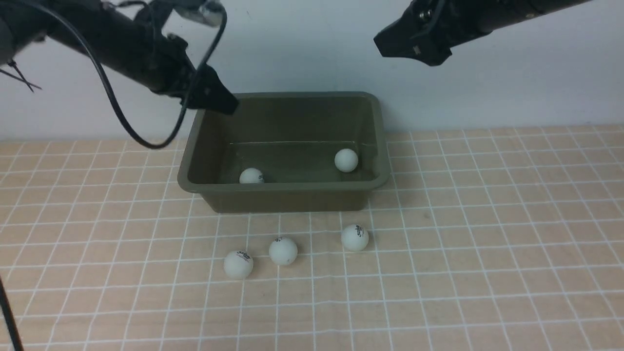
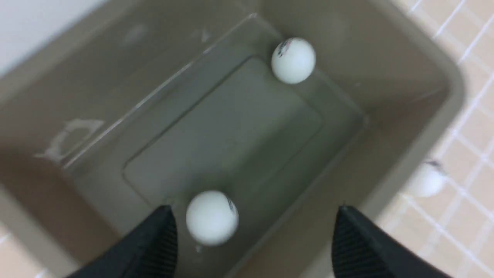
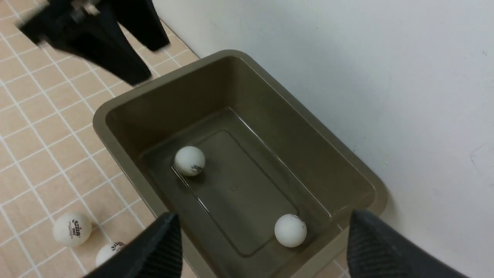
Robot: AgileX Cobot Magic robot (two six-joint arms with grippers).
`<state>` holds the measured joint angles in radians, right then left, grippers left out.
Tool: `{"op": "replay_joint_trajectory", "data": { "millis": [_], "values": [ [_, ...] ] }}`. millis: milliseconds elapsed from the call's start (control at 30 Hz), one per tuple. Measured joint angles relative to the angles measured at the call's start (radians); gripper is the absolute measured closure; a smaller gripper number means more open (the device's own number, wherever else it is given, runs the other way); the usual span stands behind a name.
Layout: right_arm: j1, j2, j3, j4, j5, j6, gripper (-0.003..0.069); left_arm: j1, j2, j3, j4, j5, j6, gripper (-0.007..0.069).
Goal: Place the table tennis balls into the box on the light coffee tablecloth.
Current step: 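Drop the ball into the bin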
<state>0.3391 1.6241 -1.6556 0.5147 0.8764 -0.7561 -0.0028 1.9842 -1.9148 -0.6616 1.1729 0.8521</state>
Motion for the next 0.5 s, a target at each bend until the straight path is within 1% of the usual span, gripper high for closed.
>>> {"op": "replay_joint_trajectory", "data": {
  "millis": [33,67,167,300,333,400,433,500],
  "values": [
    [0.000,0.000,0.000,0.000,0.000,0.000,0.0137,0.000,-0.008,-0.013,0.010,0.006,-0.008,0.0206],
    [0.000,0.000,0.000,0.000,0.000,0.000,0.0137,-0.002,-0.042,-0.061,0.047,0.039,-0.069,0.0235],
    [0.000,0.000,0.000,0.000,-0.017,0.000,0.0137,-0.005,-0.105,-0.119,0.109,0.054,-0.148,0.0279],
    [0.000,0.000,0.000,0.000,-0.047,0.000,0.0137,-0.038,-0.175,-0.134,0.233,0.070,-0.209,0.0340],
    [0.000,0.000,0.000,0.000,-0.047,-0.001,0.0137,-0.041,-0.178,-0.134,0.241,0.071,-0.213,0.0347],
    [0.000,0.000,0.000,0.000,-0.047,-0.004,0.0137,-0.082,-0.207,-0.131,0.319,0.077,-0.257,0.0379],
    [0.000,0.000,0.000,0.000,-0.047,-0.004,0.0137,-0.086,-0.212,-0.129,0.333,0.077,-0.260,0.0382],
    [0.000,0.000,0.000,0.000,-0.046,-0.004,0.0137,-0.147,-0.263,-0.100,0.407,0.078,-0.317,0.0405]
  ]
}}
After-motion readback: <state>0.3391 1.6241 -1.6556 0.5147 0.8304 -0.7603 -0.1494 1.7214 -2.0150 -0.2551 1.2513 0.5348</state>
